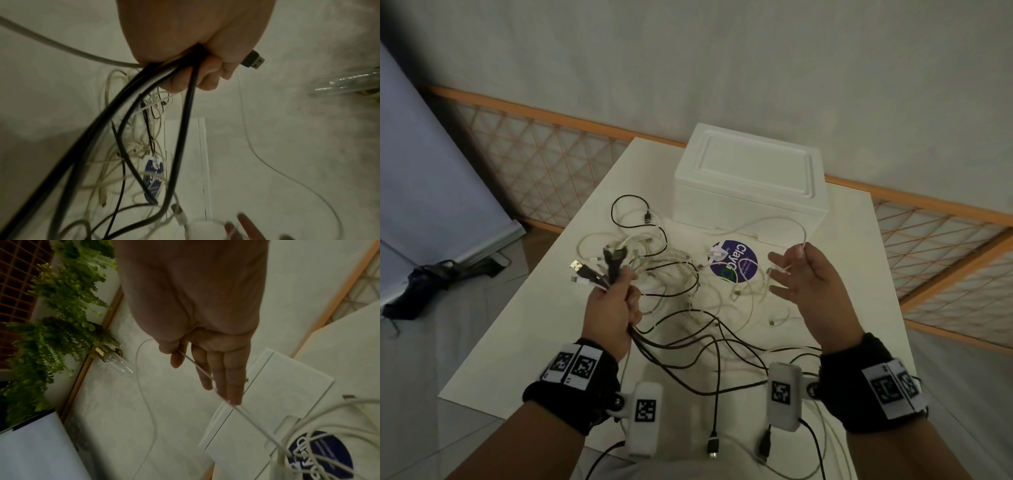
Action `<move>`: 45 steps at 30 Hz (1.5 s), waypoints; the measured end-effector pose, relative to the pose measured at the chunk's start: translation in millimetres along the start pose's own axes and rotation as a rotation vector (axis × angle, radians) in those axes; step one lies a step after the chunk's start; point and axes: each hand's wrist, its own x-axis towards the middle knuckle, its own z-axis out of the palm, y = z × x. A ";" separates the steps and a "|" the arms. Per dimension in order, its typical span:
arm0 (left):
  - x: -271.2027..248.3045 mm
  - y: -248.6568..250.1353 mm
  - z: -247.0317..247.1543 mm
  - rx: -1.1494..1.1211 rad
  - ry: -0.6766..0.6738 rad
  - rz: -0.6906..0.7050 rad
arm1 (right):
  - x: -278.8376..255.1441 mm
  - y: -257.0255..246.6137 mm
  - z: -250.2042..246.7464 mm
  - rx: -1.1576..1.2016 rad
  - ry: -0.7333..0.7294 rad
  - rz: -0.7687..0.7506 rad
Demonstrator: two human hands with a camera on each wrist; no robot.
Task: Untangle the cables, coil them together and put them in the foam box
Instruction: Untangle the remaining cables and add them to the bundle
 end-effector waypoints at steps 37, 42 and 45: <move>65.2 22.0 0.9 0.029 0.152 -0.184 | -0.2 -23.6 -43.7 -0.675 0.553 -0.574; 47.5 38.9 -16.4 -0.044 -0.051 -0.109 | -4.7 9.4 -76.4 -1.038 0.669 -0.345; 27.0 46.0 -16.9 -0.121 -0.118 -0.021 | -19.1 16.9 -90.3 -1.244 0.671 0.175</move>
